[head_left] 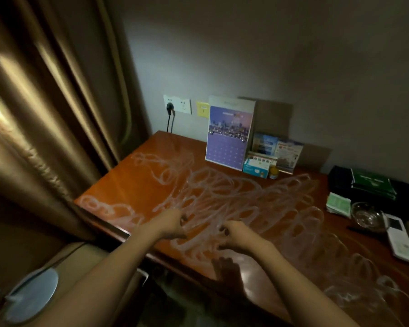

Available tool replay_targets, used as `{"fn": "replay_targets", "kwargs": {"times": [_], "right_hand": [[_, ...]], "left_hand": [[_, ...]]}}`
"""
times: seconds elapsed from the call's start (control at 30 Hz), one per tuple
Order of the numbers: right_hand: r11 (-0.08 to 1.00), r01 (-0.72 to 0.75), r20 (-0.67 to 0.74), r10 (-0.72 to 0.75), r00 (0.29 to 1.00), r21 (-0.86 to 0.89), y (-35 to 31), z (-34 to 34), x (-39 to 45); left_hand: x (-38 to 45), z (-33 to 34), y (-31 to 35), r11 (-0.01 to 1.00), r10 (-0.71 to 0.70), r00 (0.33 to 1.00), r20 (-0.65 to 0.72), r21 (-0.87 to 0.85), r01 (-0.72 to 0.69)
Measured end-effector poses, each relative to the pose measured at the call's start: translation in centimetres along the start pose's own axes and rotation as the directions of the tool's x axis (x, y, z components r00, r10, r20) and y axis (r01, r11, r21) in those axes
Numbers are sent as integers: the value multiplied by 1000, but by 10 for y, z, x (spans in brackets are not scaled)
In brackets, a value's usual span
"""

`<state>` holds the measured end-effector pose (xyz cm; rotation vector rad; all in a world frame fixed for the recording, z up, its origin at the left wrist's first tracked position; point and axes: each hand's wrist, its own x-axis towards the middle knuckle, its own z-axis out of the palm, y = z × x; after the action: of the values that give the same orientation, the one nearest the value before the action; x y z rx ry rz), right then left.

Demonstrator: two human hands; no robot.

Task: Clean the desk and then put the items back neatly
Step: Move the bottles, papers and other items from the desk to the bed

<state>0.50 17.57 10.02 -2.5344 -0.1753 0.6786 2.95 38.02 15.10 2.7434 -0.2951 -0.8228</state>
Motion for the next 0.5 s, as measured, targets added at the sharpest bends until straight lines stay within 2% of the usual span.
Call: {"fn": "replay_targets", "kwargs": {"times": [0.1, 0.3, 0.5], "right_hand": [[999, -35, -37, 36, 999, 18, 3, -29, 33], [990, -122, -103, 129, 986, 76, 29, -66, 73], [961, -190, -171, 225, 959, 202, 45, -106, 108]], "left_hand": [[40, -38, 2, 998, 9, 998, -56, -68, -13], [116, -78, 10, 989, 59, 996, -66, -131, -67], [199, -114, 29, 966, 172, 979, -112, -174, -190]]}}
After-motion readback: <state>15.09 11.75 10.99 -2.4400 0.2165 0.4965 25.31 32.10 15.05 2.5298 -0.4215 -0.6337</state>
